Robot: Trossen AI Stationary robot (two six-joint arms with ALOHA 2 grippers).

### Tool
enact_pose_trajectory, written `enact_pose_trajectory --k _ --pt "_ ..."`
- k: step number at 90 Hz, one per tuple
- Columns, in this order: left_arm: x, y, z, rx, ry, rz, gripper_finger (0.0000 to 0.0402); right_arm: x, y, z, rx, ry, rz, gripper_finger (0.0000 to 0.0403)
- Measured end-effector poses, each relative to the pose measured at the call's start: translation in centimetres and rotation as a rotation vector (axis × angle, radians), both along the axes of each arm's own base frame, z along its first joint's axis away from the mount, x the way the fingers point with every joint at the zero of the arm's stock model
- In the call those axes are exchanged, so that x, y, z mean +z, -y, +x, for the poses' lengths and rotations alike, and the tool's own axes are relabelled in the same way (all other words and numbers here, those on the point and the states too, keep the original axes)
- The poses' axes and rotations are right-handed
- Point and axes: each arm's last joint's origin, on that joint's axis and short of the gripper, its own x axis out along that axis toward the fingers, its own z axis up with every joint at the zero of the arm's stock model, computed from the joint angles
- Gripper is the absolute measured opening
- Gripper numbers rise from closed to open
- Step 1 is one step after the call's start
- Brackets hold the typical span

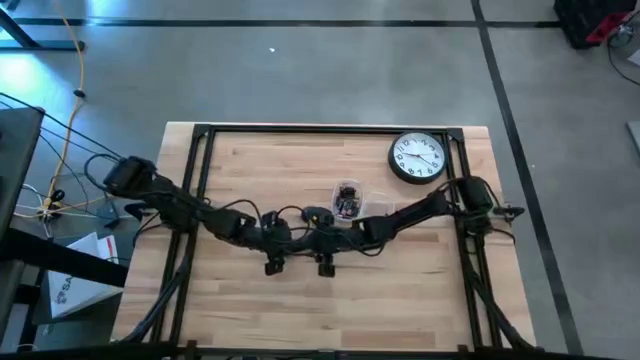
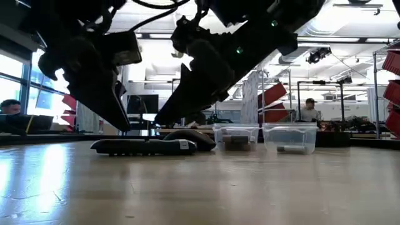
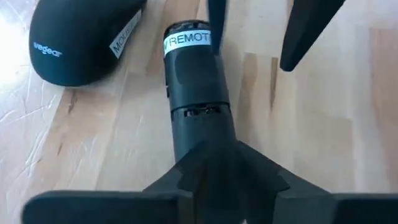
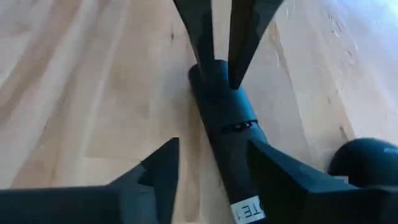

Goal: Insert battery
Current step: Close the black cover

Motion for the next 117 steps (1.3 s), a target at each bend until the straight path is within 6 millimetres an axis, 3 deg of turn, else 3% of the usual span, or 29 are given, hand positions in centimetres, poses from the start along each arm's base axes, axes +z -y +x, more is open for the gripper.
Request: enact_pose_trajectory --k 19,24,36,88,117 --pt "-1.0 0.0 0.3 0.013 -0.021 0.040 0.0020 -0.8 1.2 0.4 0.039 -0.009 0.005 0.0018" --pt "-1.0 0.0 0.3 0.017 -0.020 0.048 0.0016 -1.1 1.3 0.6 0.053 -0.008 0.017 0.0006" --pt "-1.0 -0.1 0.3 0.015 -0.019 0.072 0.0012 -2.0 1.8 0.8 0.042 -0.019 0.018 0.0013" --pt "-1.1 -0.6 0.6 0.003 0.000 0.127 0.0012 -2.0 2.2 0.8 0.049 -0.019 0.006 0.0000" --pt "-2.3 -0.4 1.4 -0.020 0.009 0.127 0.0012 -2.0 2.2 0.8 0.049 -0.023 0.005 0.0000"
